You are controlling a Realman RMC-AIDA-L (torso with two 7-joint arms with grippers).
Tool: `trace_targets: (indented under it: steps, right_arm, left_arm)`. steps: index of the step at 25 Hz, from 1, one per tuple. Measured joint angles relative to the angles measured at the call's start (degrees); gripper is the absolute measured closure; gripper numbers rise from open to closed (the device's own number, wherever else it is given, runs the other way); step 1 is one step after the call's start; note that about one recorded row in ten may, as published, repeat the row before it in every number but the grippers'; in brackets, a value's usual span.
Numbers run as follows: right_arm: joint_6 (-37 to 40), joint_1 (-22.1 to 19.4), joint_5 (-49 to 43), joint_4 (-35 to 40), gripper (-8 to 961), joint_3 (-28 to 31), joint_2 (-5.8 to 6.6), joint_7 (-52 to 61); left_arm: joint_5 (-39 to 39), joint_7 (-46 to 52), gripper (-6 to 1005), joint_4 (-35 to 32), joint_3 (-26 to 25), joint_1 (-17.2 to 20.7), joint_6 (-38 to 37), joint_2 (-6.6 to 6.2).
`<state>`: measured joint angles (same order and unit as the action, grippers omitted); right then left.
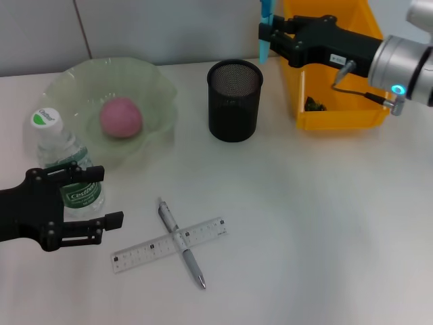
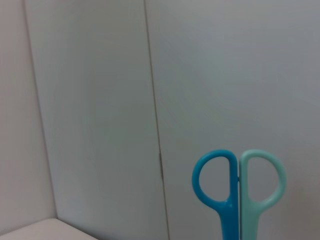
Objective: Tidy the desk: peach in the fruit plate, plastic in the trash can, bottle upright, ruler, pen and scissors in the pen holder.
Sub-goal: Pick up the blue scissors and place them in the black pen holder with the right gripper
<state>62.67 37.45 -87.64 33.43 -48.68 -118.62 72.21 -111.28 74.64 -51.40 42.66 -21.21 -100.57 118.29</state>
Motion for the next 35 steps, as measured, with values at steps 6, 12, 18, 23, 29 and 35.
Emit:
trace_targets:
  steps: [6, 12, 18, 23, 29, 35]
  right_arm:
    - [-3.6, 2.26, -0.18, -3.72, 741, -0.42, -0.24, -0.87]
    - [-5.21, 2.75, 0.02, -5.54, 740, -0.41, -0.34, -1.02]
    - [-5.99, 4.12, 0.1, -8.48, 740, -0.35, -0.43, -2.37]
    - [-6.82, 5.03, 0.13, -9.96, 740, -0.38, -0.55, -3.27]
    - [-9.34, 6.24, 0.17, -11.59, 738, -0.4, -0.69, -4.11]
    - [-10.14, 7.34, 0.19, -12.61, 718, -0.39, -0.74, -4.2]
  left_arm:
    - [0.05, -0.34, 196, -0.02, -0.03, 0.03, 0.03, 0.0]
    - [0.11, -0.6, 197, -0.02, -0.03, 0.03, 0.03, 0.01]
    - [0.2, -0.92, 199, 0.34, -0.03, 0.11, 0.03, 0.02]
    - [0.2, -1.05, 200, 0.67, -0.03, 0.11, -0.08, -0.08]
    - [0.2, -1.08, 201, 0.78, 0.05, 0.14, -0.4, -0.08]
    - [0.19, -1.08, 202, 0.78, 0.05, 0.47, -0.48, -0.08]
